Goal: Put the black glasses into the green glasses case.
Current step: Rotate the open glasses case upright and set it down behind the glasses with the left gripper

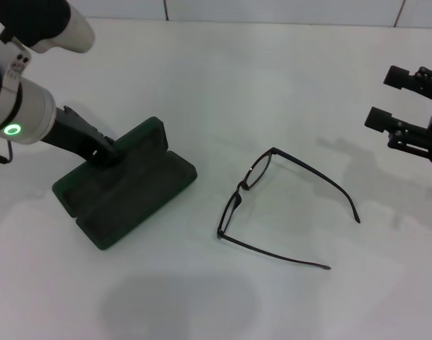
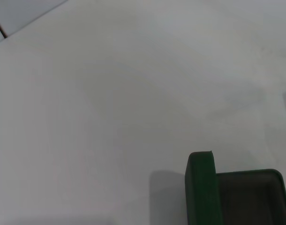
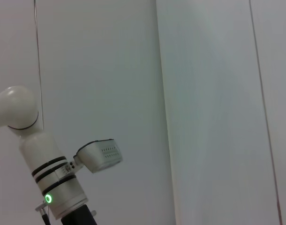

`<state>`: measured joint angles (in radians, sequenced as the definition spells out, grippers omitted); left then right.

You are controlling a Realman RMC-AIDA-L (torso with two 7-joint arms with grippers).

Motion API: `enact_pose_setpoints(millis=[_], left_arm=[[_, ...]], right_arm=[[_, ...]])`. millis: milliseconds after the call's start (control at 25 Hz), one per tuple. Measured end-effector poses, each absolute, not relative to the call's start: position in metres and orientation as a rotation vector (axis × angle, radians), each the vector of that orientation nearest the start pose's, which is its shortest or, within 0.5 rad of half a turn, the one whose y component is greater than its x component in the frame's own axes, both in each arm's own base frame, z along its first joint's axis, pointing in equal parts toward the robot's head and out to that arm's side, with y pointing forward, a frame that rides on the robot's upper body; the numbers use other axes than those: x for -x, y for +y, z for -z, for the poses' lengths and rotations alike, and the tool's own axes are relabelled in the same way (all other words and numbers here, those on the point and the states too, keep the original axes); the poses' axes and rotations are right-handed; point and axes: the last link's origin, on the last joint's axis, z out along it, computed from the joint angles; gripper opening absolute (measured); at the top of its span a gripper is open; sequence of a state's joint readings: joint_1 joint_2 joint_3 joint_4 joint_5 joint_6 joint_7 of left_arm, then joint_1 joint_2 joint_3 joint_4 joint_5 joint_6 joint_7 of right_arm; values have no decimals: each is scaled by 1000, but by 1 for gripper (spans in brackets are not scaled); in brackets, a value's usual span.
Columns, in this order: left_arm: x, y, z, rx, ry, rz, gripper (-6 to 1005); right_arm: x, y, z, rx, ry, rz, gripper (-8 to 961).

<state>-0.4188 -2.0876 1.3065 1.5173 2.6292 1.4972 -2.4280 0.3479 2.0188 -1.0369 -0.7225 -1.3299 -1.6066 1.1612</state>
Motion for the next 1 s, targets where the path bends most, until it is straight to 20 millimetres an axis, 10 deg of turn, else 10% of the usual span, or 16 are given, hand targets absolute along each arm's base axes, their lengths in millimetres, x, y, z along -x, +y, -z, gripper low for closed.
enact_pose_setpoints(millis=[280, 520, 1000], left_arm=[[205, 344, -41, 2476, -746, -387, 207], [168, 355, -39, 2519, -326, -387, 204], [111, 387, 25, 2617, 185, -446, 200]], right_arm=[[-242, 305, -40, 2509, 243, -1135, 751], [-248, 284, -55, 2619, 194, -1181, 751], [-266, 230, -49, 2686, 274, -1240, 750]])
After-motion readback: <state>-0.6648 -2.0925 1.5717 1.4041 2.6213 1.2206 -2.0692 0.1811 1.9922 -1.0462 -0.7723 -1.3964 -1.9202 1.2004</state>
